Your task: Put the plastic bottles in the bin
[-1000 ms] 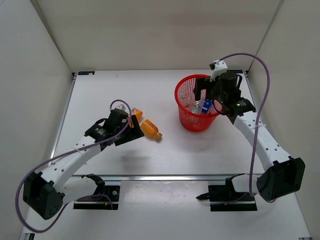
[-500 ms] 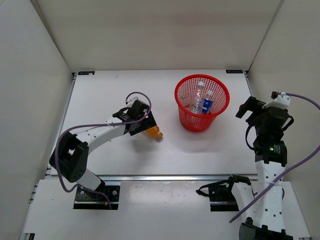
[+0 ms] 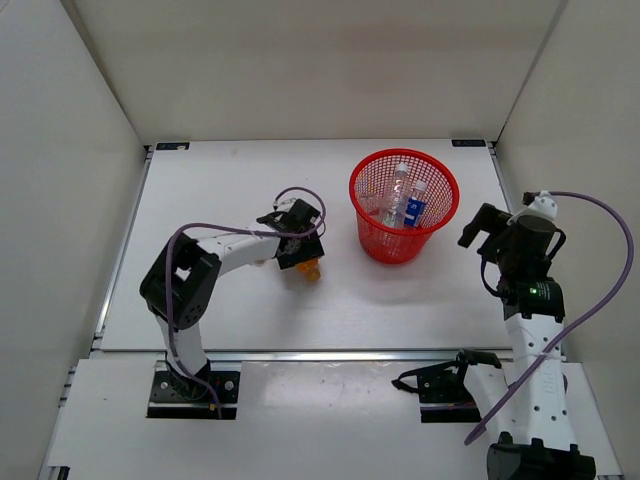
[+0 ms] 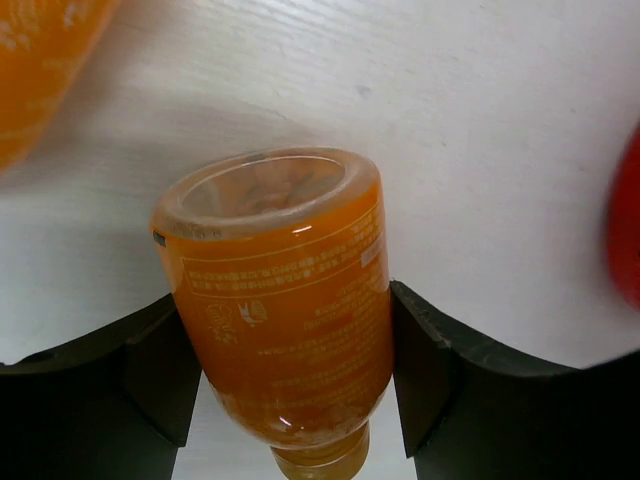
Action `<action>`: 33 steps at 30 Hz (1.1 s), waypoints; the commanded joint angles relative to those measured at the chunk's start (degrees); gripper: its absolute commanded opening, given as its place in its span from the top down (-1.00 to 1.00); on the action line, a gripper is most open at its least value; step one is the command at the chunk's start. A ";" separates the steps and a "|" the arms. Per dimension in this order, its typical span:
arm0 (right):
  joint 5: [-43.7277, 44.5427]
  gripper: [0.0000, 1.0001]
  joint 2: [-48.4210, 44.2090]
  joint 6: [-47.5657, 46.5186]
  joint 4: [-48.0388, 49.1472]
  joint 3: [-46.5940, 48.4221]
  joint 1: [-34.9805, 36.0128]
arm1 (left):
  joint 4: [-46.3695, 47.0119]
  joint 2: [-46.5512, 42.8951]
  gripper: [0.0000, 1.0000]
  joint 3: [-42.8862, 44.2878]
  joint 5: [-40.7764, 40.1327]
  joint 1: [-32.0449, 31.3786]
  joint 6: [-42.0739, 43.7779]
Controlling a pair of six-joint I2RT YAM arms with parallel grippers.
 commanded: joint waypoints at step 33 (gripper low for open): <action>11.02 -0.98 -1.20 -5.84 -8.28 11.86 1.35 | -3.87 2.89 -0.97 54.86 5.17 -12.15 21.41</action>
